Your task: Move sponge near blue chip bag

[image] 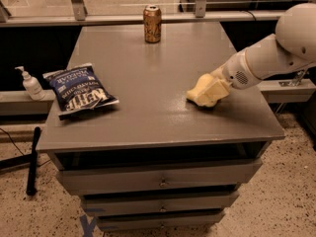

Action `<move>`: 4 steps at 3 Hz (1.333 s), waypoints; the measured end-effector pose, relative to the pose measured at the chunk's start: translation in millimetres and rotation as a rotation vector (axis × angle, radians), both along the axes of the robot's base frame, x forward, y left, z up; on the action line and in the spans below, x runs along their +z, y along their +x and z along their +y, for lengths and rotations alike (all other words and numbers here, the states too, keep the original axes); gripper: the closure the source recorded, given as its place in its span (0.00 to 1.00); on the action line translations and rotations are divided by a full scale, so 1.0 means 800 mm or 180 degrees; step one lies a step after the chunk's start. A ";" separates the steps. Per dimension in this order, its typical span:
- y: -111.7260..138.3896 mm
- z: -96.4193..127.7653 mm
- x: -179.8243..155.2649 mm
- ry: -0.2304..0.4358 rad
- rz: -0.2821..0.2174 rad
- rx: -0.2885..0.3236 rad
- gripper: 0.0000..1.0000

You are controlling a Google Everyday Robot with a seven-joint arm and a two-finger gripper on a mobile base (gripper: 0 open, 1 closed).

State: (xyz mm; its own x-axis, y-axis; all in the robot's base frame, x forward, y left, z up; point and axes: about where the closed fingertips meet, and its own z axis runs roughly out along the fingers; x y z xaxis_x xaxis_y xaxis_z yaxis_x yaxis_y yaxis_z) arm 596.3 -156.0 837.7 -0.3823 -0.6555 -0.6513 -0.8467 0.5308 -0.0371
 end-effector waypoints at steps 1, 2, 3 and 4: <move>0.016 -0.003 0.021 -0.0066 -0.0127 0.0030 0.87; 0.050 -0.013 0.079 -0.0232 -0.0497 0.0089 1.00; 0.050 -0.013 0.079 -0.0232 -0.0497 0.0089 1.00; 0.060 -0.002 0.072 -0.0193 -0.0518 0.0151 1.00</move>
Offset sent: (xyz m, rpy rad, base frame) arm 0.0686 -0.0242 0.1117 -0.1421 -0.2799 0.0459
